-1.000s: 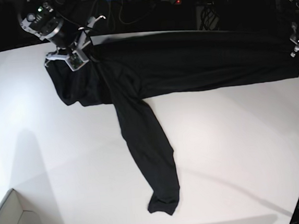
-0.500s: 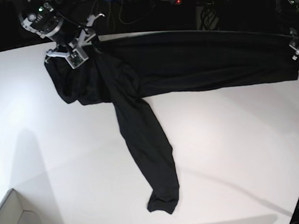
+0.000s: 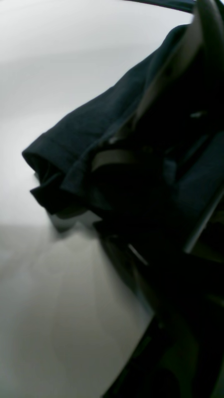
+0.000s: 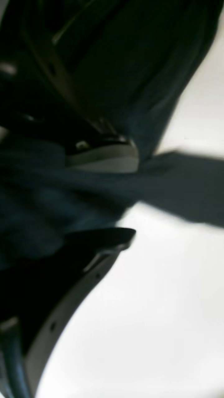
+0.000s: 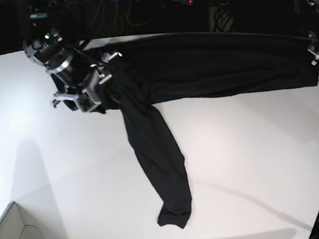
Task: Layout the t-shirt on the table in an organized manner, then fold the t-shirt properly
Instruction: 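Grasp the sleeve with the right gripper and lay it along the fold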
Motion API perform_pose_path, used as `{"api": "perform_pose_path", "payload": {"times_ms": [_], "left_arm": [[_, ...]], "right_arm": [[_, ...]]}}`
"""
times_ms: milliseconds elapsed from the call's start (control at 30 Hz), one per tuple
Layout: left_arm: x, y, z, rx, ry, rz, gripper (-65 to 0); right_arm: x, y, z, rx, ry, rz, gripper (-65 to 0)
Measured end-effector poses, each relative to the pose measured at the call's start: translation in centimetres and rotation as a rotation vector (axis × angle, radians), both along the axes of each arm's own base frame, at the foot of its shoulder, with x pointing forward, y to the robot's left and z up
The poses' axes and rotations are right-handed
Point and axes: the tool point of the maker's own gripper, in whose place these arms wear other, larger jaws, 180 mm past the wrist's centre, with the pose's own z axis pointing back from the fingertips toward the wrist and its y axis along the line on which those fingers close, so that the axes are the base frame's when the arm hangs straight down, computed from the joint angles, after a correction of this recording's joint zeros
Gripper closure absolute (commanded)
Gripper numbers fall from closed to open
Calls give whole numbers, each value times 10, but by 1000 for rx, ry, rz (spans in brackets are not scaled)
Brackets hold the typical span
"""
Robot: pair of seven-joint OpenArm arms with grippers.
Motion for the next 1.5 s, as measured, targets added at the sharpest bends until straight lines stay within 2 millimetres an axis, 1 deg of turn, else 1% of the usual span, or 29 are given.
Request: {"api": "perform_pose_path", "payload": {"times_ms": [67,100,200,267,333,367,400,467,533,567,700,767,900,1100,1200,1433,1500], "left_arm": [[1,-1,0,-1,-2,-1,-242],[1,-1,1,-2,-5,-4,-242],[6,-1,2,2,-6,-5,-242],[8,-3,1,-1,-7,-10,-242],[8,-4,1,-4,-12,-8,-242],[8,-4,1,-4,-9,-9,-242],[8,-4,1,-5,-10,-8,-242],[8,-4,1,-5,-11,-7,-242],[8,-4,1,-5,-12,-8,-242],[8,-4,1,-7,-14,-7,-242],[7,-4,1,-2,-11,-5,-242],[6,-4,0,-3,-8,-6,-242],[6,-4,0,-5,-11,-5,-242],[6,-4,0,-5,-12,-3,-242],[6,-3,0,-4,-12,-3,-242],[6,-4,0,-5,-12,-3,-242],[6,-4,0,-5,-13,-3,-242]], "right_arm": [[23,11,2,-2,5,20,-291],[37,12,3,-9,13,13,-291],[76,26,1,29,35,13,-291],[96,37,-10,56,75,32,-291],[110,52,-27,76,130,65,-291],[113,61,-39,69,167,91,-291],[118,71,-46,77,191,120,-291],[128,92,-50,139,188,160,-291],[136,103,-56,184,192,172,-291],[140,106,-59,207,195,172,-291],[143,110,-78,255,236,166,-291],[144,112,-82,272,244,163,-291],[153,113,-75,299,209,157,-291],[164,95,-70,276,184,141,-291],[166,88,-71,264,182,135,-292],[168,91,-66,291,144,128,-292],[166,91,-72,300,162,124,-292]]}}
